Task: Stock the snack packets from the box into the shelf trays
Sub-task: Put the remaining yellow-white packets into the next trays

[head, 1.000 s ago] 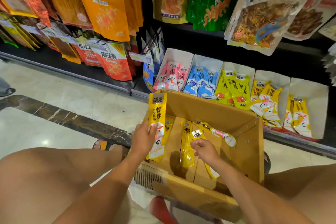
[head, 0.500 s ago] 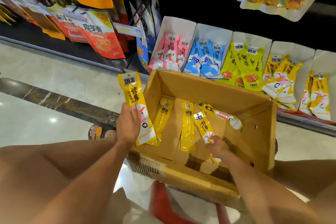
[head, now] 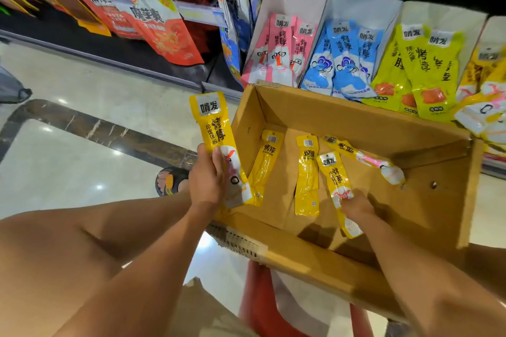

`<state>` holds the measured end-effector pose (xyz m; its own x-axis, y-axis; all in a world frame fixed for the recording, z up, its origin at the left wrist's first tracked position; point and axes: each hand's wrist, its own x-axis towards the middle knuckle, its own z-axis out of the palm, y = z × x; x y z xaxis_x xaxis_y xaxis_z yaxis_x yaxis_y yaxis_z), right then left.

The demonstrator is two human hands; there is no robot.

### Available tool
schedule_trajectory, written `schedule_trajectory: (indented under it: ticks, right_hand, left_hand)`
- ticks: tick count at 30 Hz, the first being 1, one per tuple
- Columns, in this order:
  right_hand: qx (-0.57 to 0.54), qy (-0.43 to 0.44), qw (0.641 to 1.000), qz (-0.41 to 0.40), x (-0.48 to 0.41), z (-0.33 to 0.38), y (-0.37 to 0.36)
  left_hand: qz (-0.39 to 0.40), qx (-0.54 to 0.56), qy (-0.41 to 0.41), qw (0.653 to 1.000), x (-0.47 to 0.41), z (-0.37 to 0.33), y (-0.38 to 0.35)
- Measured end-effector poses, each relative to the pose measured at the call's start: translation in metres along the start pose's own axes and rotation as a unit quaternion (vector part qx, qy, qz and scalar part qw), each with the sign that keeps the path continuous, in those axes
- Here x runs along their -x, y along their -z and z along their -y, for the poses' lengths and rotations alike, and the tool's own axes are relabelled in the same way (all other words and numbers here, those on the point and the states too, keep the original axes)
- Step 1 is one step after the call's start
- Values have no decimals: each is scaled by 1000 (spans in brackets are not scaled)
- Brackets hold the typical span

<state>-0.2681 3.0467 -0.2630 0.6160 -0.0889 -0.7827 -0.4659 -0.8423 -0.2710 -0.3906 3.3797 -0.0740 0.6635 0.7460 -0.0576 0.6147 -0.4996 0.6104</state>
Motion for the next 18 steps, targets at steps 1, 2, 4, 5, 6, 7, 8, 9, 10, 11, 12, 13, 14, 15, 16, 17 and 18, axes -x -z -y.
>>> schedule_trajectory:
  ticks: [1,2,4,5,6,7,8,9,10,11,12,13,14,15,16,17,18]
  right_hand:
    - [4,-2,1000,-7,0,2,0]
    - [8,-2,1000,-13,0,2,1]
    - [27,8,999,-20,-1,-1,2]
    - [38,11,999,-19,0,-2,3]
    - [47,11,999,-22,0,-5,3]
    - [51,8,998,-25,1,-6,4]
    - [55,9,998,-30,3,-6,6]
    - [54,8,998,-30,4,-6,6]
    - [50,10,998,-25,7,-5,7]
    - [45,15,999,-19,9,-2,8]
    - [37,21,999,-12,14,2,10]
    - [30,24,999,-8,19,5,12]
    - [26,29,999,-10,26,9,16]
    - [25,31,999,-14,31,14,19]
    - [24,34,999,-20,36,17,23]
    - [21,32,999,-26,41,20,26]
    - [18,34,999,-29,45,23,29]
  left_hand:
    - [-2,0,1,1000,0,0,1]
    - [-2,1,1,1000,0,0,1]
    - [-4,-1,1,1000,1,1,-1]
    - [-2,-5,2,1000,1,1,-2]
    - [0,-8,3,1000,2,1,-2]
    - [1,-12,4,1000,2,0,-2]
    - [3,-15,6,1000,2,0,-1]
    - [6,-18,7,1000,2,-1,0]
    - [8,-20,8,1000,2,-2,0]
    - [10,-19,10,1000,1,-2,1]
    - [15,-16,12,1000,1,-1,1]
    - [21,-12,17,1000,1,-2,1]
    - [27,-8,21,999,0,-2,1]
    - [31,-6,21,999,0,-2,1]
    - [33,-6,18,999,0,-2,1]
    - [32,-6,15,999,1,-3,2]
    - [29,-5,9,1000,2,-2,2]
